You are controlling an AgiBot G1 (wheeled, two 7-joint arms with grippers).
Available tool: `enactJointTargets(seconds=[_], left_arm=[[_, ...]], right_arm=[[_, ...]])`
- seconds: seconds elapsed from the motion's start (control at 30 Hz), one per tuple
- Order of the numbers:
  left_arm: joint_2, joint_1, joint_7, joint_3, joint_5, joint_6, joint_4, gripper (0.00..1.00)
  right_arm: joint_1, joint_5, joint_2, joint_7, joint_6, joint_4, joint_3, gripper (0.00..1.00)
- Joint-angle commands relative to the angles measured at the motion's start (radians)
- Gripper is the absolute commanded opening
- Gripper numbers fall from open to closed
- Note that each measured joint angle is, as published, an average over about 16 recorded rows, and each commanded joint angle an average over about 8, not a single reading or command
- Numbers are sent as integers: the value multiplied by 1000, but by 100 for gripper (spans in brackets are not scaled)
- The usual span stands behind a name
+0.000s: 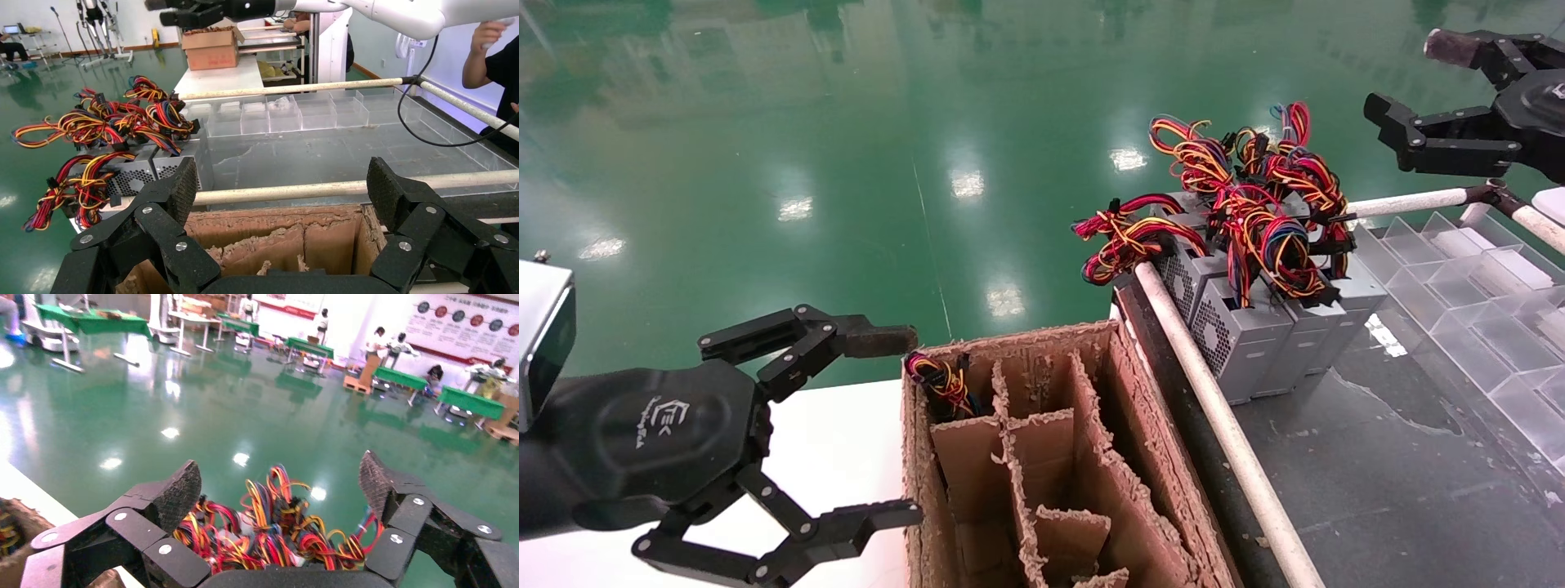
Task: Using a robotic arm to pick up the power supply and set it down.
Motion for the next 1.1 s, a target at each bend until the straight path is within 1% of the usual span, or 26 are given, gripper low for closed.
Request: enactJointTargets(seconds=[0.03, 0.97, 1.03, 1.1], left_arm=[[0, 0, 0, 0, 0, 0, 0, 100], [0, 0, 0, 0, 0, 0, 0, 100], [0, 0, 0, 0, 0, 0, 0, 95], [0, 0, 0, 0, 0, 0, 0, 95]], right_arm=[[-12, 14, 4, -3, -7, 16, 6, 100], [-201, 142, 36, 68, -163, 284, 14, 100], [-215, 152, 38, 73, -174, 304, 15, 100], [-229, 161, 41, 78, -185, 323, 15, 100]])
